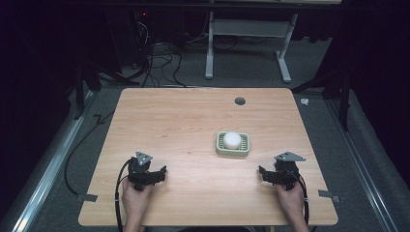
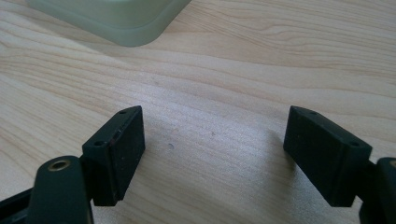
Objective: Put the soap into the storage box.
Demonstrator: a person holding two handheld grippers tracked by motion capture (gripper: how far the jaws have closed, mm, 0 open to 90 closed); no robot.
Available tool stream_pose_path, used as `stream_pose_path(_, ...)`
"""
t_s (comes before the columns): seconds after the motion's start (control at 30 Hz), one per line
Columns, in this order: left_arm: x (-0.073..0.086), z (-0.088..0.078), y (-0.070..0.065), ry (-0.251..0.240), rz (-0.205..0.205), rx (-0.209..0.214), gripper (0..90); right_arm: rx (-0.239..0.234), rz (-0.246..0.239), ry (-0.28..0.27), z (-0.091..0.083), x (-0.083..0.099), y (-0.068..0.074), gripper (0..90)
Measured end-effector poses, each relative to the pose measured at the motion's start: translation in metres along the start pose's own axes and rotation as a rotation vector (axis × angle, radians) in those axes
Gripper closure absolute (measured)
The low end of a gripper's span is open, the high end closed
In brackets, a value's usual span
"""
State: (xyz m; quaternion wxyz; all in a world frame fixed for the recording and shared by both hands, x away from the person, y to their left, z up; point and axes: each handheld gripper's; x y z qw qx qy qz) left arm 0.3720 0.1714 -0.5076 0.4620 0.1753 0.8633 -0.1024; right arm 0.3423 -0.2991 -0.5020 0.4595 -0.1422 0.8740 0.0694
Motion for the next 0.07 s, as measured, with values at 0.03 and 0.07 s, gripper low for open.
stream_pose_path(0.03, 0.0000, 0.0000, 0.0000, 0.000, 0.000, 0.000, 15.6, -0.001, -0.001, 0.000, 0.0000, 0.0000, 0.0000, 21.4)
stream_pose_path(0.07, 0.0001, 0.0001, -0.0001, -0.001, 0.000, -0.001, 15.6, -0.001, -0.001, 0.000, 0.0000, 0.0000, 0.0000, 21.4)
Point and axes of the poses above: each handheld gripper's, and its own axes: z roughly forward along the jaws, x roughly out of its underside, y roughly to its left, and after that the axes turned 10 degrees about -y, right-handed
